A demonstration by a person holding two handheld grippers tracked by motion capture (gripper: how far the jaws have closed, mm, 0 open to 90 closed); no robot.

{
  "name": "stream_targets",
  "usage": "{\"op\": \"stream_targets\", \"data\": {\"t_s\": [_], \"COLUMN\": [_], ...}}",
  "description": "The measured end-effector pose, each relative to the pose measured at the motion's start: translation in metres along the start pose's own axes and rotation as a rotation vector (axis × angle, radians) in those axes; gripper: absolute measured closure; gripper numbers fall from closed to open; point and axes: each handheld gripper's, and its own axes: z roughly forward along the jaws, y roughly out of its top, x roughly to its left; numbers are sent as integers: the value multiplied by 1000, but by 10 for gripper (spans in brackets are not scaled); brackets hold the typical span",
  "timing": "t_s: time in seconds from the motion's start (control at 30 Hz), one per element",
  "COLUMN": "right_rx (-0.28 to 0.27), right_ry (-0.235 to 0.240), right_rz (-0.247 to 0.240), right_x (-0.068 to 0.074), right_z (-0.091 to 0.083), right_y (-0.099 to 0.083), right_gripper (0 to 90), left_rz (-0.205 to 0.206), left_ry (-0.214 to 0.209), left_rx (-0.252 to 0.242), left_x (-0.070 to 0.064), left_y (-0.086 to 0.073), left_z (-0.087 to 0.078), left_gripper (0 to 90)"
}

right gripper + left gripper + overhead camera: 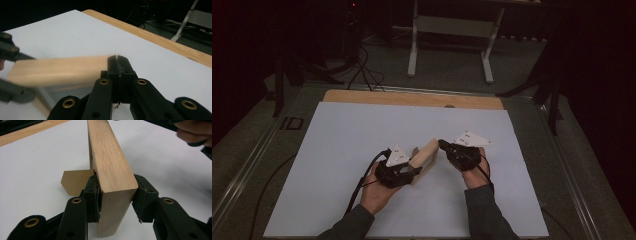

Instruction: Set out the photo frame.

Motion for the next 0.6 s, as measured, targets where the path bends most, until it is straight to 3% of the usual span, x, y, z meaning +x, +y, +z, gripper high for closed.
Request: {"op": "stream_targets", "data": {"t_s": [0.27, 0.6], "right_rx": [-9, 5], "right_ry": [-12, -15], "right_rz": [-3, -5], "right_x": [-1, -1], "right_z": [-1, 3], "right_y": [0, -3], "right_gripper": [897, 897], "left_rz": [68, 80], "left_ry": [-52, -66], "left_rx": [2, 10], "left_x": [-9, -8], "left_y": [-2, -2], "left_z": [1, 0], "left_gripper": [603, 603]}}
